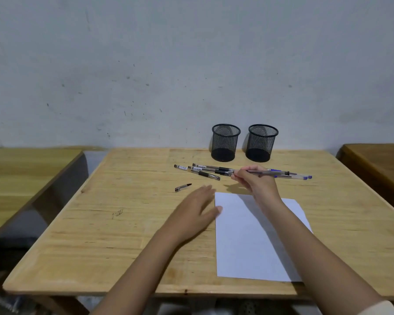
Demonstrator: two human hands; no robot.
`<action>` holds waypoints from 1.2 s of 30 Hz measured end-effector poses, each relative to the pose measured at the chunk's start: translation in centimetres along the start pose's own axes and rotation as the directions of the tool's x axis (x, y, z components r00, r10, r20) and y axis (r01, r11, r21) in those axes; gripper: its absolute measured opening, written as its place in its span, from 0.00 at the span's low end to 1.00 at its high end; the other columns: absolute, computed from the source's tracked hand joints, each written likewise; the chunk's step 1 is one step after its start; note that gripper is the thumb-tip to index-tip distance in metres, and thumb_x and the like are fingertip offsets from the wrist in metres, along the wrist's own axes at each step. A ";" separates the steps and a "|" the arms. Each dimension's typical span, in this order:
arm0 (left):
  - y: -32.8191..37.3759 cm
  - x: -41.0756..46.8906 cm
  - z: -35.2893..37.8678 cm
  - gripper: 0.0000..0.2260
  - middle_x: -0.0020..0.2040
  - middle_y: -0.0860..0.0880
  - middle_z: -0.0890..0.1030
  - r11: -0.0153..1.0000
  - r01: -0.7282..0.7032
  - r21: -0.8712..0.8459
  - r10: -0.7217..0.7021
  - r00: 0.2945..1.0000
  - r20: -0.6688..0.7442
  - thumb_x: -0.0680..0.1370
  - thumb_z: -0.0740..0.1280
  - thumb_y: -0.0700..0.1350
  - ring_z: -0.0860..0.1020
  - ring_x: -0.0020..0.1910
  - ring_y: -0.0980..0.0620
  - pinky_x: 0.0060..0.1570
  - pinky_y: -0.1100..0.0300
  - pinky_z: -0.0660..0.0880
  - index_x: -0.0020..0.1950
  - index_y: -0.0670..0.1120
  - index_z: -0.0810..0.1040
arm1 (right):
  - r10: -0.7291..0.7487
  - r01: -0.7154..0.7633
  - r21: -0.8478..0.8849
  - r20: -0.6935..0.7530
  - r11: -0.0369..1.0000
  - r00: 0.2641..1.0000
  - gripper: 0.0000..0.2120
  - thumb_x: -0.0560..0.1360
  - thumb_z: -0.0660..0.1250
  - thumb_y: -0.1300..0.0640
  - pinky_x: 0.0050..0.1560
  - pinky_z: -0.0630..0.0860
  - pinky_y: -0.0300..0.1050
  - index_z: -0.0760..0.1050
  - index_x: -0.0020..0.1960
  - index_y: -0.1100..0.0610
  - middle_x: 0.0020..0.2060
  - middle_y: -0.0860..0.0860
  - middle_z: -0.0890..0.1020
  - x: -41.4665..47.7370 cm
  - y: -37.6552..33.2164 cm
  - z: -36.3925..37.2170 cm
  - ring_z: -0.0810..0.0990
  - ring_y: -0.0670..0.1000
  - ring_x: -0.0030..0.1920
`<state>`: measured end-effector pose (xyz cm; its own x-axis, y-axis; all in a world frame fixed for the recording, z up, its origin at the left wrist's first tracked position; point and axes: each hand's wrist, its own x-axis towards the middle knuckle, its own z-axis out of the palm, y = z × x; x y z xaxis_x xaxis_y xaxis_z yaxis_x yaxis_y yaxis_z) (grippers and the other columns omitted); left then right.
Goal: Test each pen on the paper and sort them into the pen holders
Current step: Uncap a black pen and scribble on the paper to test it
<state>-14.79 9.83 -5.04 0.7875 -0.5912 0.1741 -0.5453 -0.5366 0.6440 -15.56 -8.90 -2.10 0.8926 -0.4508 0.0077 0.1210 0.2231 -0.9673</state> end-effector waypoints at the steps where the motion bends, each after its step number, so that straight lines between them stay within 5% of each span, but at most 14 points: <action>1: 0.0 -0.1 0.3 0.26 0.76 0.55 0.58 0.998 -0.007 0.062 0.002 0.997 0.076 0.78 0.60 0.57 0.55 0.74 0.60 0.71 0.61 0.54 0.74 0.53 0.60 | 0.009 -0.009 0.018 0.004 1.000 1.000 0.07 0.70 0.68 0.71 0.40 0.80 0.34 0.73 0.40 0.61 0.35 0.57 0.82 0.1 0.1 0.2 0.83 0.48 0.34; 5: -0.6 0.0 1.4 0.27 0.78 0.53 0.49 0.964 -0.023 0.263 -0.023 0.985 0.169 0.80 0.53 0.59 0.46 0.76 0.57 0.74 0.58 0.42 0.76 0.51 0.53 | 0.034 -0.032 -0.103 0.014 0.994 0.999 0.08 0.68 0.71 0.69 0.34 0.78 0.33 0.73 0.40 0.61 0.33 0.56 0.81 0.2 0.6 0.9 0.80 0.46 0.31; 17: -0.7 -0.2 2.1 0.26 0.78 0.56 0.47 0.942 0.021 0.334 -0.072 0.988 0.140 0.80 0.49 0.60 0.43 0.76 0.58 0.74 0.58 0.40 0.77 0.54 0.49 | 0.060 -0.066 -0.206 -0.034 0.976 0.998 0.17 0.66 0.68 0.71 0.25 0.71 0.36 0.64 0.29 0.57 0.24 0.56 0.71 1.1 2.7 3.5 0.71 0.49 0.24; 24: -1.0 -0.3 2.0 0.26 0.78 0.56 0.43 0.925 -0.008 0.379 -0.068 0.980 0.187 0.80 0.46 0.59 0.41 0.76 0.58 0.74 0.57 0.39 0.77 0.54 0.45 | -0.042 0.030 -0.278 -0.035 0.960 0.999 0.18 0.64 0.64 0.75 0.22 0.65 0.32 0.59 0.28 0.58 0.26 0.55 0.61 0.9 3.6 3.8 0.62 0.46 0.25; 36: -1.0 -0.2 1.8 0.27 0.78 0.55 0.42 0.914 -0.024 0.404 -0.072 0.972 0.222 0.80 0.45 0.59 0.39 0.76 0.58 0.74 0.56 0.38 0.77 0.52 0.43 | -0.081 0.081 -0.318 0.012 0.945 0.997 0.18 0.63 0.66 0.73 0.34 0.72 0.45 0.60 0.27 0.57 0.25 0.54 0.63 1.2 4.3 3.7 0.65 0.50 0.29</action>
<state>-14.91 9.39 -7.08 0.7412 -0.6699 -0.0429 -0.6340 -0.7195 0.2834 -12.37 -5.26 -5.34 0.8850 -0.4569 0.0894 0.0487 -0.1002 -0.9938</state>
